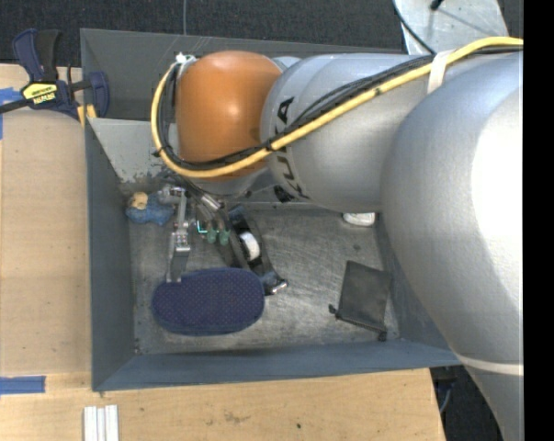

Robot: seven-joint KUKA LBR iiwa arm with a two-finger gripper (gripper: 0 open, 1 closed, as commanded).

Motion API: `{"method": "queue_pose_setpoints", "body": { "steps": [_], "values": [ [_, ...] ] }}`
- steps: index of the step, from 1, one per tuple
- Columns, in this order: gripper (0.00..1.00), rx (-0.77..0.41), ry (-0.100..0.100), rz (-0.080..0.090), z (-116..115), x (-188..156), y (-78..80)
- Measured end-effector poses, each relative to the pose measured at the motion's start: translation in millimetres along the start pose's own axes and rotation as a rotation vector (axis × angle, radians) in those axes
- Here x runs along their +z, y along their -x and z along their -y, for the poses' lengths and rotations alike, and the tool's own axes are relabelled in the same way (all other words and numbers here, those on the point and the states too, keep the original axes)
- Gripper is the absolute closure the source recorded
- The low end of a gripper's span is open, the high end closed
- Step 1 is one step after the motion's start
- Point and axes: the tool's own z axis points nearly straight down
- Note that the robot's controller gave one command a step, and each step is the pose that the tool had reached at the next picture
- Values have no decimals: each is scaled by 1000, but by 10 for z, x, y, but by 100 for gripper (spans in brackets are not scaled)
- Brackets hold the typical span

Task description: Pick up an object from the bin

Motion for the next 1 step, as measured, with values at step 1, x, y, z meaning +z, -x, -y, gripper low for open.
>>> {"method": "queue_pose_setpoints", "body": {
  "steps": [1],
  "values": [
    [0,-129,6,19,261,794,-683]
  ]
}}
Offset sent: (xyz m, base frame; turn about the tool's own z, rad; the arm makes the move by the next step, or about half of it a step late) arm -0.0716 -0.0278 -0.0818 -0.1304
